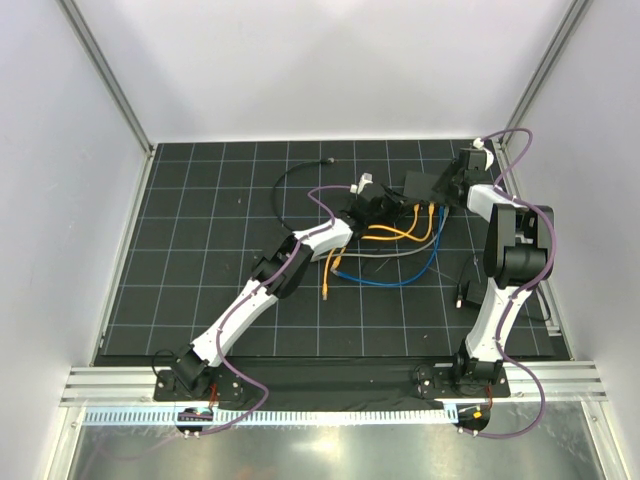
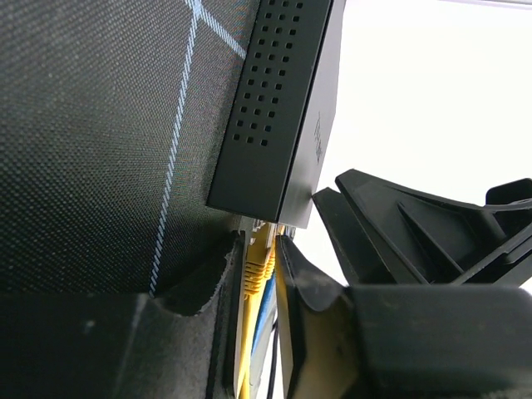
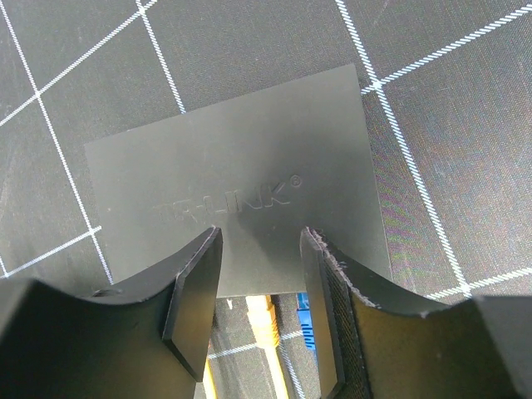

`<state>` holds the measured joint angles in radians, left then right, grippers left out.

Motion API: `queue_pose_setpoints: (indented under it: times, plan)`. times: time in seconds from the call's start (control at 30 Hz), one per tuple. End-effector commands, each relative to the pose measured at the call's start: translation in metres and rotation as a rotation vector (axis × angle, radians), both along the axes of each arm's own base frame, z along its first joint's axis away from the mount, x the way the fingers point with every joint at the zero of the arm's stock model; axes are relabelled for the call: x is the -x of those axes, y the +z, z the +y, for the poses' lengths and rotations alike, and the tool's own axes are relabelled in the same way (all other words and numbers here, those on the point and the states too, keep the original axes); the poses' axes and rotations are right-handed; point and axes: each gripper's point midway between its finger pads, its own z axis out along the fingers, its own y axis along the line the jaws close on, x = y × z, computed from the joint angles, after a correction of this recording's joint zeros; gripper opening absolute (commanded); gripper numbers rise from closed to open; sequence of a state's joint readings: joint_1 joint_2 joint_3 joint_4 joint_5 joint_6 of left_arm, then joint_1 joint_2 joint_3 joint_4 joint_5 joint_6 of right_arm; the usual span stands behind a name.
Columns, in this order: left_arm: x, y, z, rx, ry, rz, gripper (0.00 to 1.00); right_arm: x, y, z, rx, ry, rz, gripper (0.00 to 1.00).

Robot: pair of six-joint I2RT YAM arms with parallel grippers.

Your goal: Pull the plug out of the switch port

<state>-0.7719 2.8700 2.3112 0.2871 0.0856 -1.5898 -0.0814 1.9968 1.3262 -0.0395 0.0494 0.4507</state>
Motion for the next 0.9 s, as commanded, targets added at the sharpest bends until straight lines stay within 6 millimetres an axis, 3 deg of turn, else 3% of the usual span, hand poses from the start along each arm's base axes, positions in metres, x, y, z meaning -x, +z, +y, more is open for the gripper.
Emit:
queue_pose_setpoints:
  times: [0.0,0.37,0.53,0.8,0.87]
  plan:
    - [0.005,-0.037,0.003,-0.050,0.033,0.078,0.22,-0.004,0.004,-0.004,0.014,0.004,0.002,0.50]
    - [0.007,-0.051,0.009,-0.010,0.055,0.116,0.00,-0.004,0.001,-0.004,0.017,0.012,0.009,0.50]
    - [0.016,-0.061,0.010,-0.023,0.023,0.121,0.00,-0.004,0.002,-0.006,0.027,-0.002,0.013,0.49]
    - [0.043,-0.095,0.016,-0.111,-0.081,0.181,0.00,-0.009,-0.004,-0.005,0.005,-0.017,0.017,0.49]
    - [0.045,-0.093,0.019,-0.115,-0.083,0.174,0.00,-0.008,-0.007,-0.005,-0.001,-0.021,0.029,0.48]
